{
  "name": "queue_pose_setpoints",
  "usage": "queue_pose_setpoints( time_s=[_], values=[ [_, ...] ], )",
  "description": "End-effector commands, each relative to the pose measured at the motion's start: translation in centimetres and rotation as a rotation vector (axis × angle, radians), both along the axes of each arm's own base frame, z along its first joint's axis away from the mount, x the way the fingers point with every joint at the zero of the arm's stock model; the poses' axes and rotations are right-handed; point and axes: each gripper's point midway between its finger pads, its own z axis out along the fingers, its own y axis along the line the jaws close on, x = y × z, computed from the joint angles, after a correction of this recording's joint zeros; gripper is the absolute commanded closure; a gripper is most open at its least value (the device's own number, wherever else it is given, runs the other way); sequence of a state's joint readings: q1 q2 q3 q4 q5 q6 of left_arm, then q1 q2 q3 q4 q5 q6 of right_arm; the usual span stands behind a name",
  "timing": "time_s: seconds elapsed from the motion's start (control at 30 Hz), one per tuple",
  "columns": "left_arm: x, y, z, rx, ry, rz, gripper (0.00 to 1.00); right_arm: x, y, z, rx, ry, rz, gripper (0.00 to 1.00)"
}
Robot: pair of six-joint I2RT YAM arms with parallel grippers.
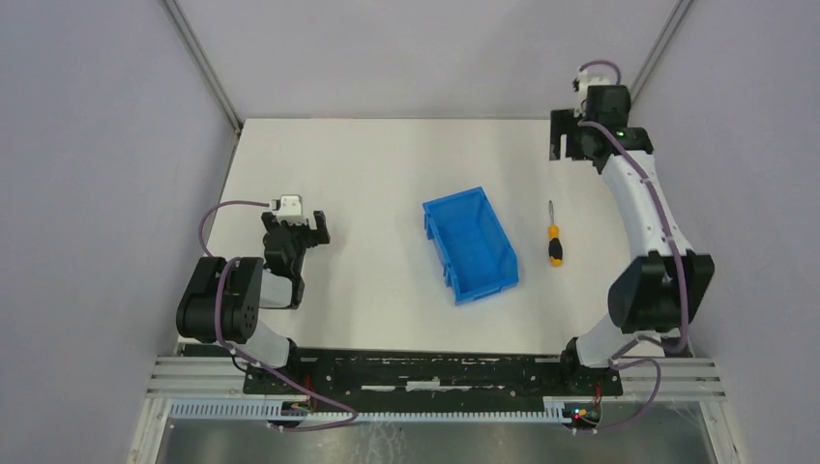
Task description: Put the screwdriver in the bin
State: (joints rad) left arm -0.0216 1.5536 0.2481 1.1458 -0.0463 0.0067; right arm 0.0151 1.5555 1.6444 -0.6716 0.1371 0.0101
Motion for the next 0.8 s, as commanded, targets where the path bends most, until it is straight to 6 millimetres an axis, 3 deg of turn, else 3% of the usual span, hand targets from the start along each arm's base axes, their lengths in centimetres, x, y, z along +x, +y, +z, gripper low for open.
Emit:
queue_pose_setpoints(
  time_s=[0.0,0.1,0.27,0.37,0.47,0.53,0.67,0.77],
  values=[
    [0.3,-0.1,1.2,-0.034,-0.042,0.004,0.00,-4.5,-0.8,-14.4,0.027,0.439,0.003,0.17],
    [0.3,-0.1,1.2,-0.034,-0.042,0.004,0.00,-6.0,-0.8,-20.2,0.058,0.501,-0.024,0.25],
    [0.3,-0.1,1.2,-0.034,-0.042,0.004,0.00,-9.0,0.3,-27.0,0.102,0.610,0.015,0.43],
    [0.3,-0.1,1.2,-0.034,-0.043,0.004,0.00,-10.2,-0.1,-28.4,0.081,0.655,0.002,0.72],
    [0.3,-0.1,1.2,-0.034,-0.042,0.004,0.00,-10.0,-1.1,-25.6,0.036,0.636,-0.030,0.98],
    [0.3,-0.1,1.2,-0.034,-0.042,0.004,0.00,-9.4,-1.6,-21.2,0.009,0.598,-0.047,1.00],
    [0.3,-0.1,1.2,-0.034,-0.041,0.003,0.00,-10.6,-1.6,-13.5,-0.022,0.599,-0.008,1.00],
    [0.3,-0.1,1.2,-0.034,-0.043,0.004,0.00,-11.5,-2.5,-8.9,-0.060,0.529,-0.058,1.00]
  ],
)
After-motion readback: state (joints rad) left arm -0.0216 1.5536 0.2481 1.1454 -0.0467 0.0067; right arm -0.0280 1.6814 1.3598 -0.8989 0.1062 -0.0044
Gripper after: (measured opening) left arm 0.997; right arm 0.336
